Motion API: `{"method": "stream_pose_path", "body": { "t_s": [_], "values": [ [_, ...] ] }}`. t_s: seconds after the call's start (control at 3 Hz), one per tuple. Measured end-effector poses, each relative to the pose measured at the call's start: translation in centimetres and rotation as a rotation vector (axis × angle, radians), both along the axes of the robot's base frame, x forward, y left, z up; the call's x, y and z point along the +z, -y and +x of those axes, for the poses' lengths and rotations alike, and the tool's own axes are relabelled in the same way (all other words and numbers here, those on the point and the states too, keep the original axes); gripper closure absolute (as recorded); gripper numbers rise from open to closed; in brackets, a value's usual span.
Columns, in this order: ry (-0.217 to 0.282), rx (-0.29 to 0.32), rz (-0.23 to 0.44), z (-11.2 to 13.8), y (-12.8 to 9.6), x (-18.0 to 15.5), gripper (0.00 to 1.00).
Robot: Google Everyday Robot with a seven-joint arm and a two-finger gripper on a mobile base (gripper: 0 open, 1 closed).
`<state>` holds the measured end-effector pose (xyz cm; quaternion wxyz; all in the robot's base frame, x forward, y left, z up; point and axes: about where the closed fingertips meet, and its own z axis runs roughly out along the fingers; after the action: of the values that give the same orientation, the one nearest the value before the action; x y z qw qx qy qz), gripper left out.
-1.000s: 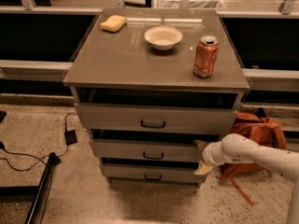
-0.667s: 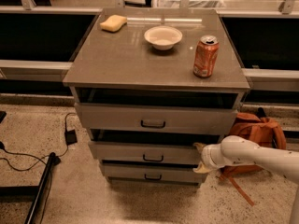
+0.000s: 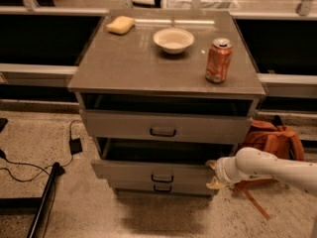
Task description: Open middle drawer
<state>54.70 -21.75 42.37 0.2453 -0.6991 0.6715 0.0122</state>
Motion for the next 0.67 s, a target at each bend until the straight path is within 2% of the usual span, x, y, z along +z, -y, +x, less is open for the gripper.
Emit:
{"method": "stream_pose_path", "body": {
  "t_s": [0.33,0.67],
  "values": [
    [0.0,0.0,0.0,0.0,0.0,0.0,0.46],
    [-0.027,0.011,-0.023,-2.5,0.0,0.6,0.46]
  ]
}}
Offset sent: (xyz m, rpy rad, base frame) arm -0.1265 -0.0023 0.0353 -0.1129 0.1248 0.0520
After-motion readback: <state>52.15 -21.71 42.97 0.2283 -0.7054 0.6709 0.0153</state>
